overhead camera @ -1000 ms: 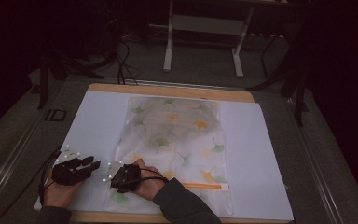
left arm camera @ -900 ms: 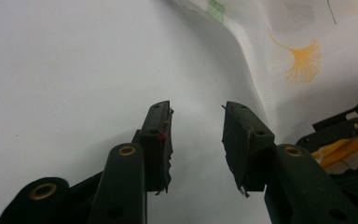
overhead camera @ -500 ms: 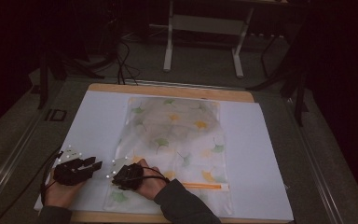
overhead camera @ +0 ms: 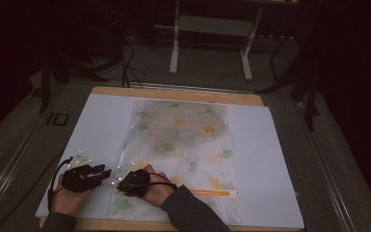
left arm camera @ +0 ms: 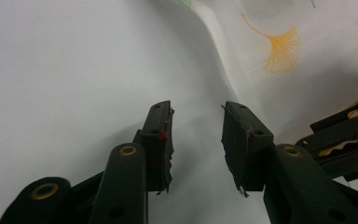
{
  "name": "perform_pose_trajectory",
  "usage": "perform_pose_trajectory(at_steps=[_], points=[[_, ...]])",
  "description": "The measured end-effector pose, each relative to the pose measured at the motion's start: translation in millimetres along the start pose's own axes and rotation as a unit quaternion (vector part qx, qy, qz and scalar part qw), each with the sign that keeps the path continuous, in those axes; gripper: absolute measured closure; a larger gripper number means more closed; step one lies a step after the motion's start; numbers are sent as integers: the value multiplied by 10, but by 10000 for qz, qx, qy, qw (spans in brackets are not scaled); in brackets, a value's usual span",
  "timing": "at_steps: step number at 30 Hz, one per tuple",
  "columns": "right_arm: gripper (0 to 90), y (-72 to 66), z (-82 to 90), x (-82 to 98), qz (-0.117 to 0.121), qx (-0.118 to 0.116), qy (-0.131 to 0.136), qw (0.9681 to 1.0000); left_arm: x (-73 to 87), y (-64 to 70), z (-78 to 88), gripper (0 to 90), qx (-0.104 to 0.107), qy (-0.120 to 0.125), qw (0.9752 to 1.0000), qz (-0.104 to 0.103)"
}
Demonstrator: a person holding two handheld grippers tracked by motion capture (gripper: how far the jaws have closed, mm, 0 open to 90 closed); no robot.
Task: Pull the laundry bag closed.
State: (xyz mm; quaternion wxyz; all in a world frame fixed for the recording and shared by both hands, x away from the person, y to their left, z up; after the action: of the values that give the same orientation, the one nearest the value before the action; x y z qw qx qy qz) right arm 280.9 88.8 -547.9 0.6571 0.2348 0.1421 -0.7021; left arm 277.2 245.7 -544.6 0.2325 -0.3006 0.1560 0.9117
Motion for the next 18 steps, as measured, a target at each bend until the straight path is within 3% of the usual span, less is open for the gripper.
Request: perform_pose_trajectory(at_steps=[14, 18], points=[[849, -3, 35, 13, 42, 95, 106, 9999, -45, 86, -43, 619, 441, -6, 9990, 67], [850, -15, 69, -5, 121, 150, 158, 9997, -70, 104, -83, 603, 612, -50, 9979, 199]])
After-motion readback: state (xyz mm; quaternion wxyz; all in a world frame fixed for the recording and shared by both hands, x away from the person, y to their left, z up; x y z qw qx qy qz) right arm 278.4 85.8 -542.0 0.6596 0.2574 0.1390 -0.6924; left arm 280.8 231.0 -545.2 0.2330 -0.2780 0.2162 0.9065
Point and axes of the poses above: each handheld gripper's, and its own axes: z roughly backward along the jaws, x roughly out of its underside, y roughly to its right, the point moved 4 cm from there along -z, roughly forward along the jaws, and after that the axes turned 9 degrees about -y, right-handed, at the moved point
